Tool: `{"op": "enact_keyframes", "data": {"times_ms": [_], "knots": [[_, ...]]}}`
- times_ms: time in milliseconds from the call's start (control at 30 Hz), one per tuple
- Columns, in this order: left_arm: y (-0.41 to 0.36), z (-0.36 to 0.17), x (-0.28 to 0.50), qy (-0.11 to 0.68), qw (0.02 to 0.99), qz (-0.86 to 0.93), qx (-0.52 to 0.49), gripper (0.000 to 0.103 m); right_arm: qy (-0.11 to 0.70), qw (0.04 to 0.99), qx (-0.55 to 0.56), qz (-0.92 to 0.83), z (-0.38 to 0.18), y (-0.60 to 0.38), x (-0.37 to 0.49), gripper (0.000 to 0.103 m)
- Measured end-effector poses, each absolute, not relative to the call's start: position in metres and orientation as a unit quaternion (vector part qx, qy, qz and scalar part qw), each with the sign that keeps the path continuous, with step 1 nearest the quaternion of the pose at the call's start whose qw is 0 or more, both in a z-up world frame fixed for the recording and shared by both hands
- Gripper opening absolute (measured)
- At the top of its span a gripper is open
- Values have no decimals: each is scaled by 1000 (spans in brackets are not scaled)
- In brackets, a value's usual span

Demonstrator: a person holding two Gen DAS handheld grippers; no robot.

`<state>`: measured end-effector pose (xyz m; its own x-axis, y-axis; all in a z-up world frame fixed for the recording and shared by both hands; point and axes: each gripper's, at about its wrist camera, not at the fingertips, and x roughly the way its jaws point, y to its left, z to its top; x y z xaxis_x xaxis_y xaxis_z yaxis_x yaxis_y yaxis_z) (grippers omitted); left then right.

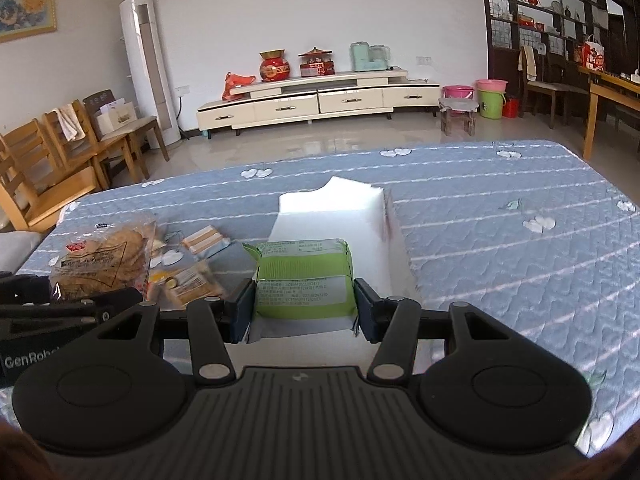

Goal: Organize snacks
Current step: 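Carry the cookie bag with the left tool while the right tool carries the green packet over the white tray, then open the left tool over the white tray while the right tool releases the green packet there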

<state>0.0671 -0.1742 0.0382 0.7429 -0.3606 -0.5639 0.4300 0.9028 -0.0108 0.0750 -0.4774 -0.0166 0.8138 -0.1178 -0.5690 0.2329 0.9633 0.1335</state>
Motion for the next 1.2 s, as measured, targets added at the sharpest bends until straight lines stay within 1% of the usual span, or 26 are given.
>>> {"op": "enact_keyframes", "data": {"times_ms": [400, 833, 1133, 1167, 1200], "knots": [[-220, 25, 103, 308, 922, -225, 71, 56, 319, 938, 96, -93, -27, -510, 141, 65], [-253, 2, 144, 331, 911, -232, 78, 56, 357, 926, 89, -82, -46, -519, 201, 65], [-272, -11, 173, 340, 902, -260, 57, 57, 365, 924, 75, -86, -52, -528, 230, 65], [-274, -12, 176, 346, 897, -270, 49, 57, 362, 925, 76, -85, -50, -526, 230, 65], [-275, -13, 179, 353, 893, -277, 42, 58, 356, 928, 75, -84, -49, -527, 229, 71]]}}
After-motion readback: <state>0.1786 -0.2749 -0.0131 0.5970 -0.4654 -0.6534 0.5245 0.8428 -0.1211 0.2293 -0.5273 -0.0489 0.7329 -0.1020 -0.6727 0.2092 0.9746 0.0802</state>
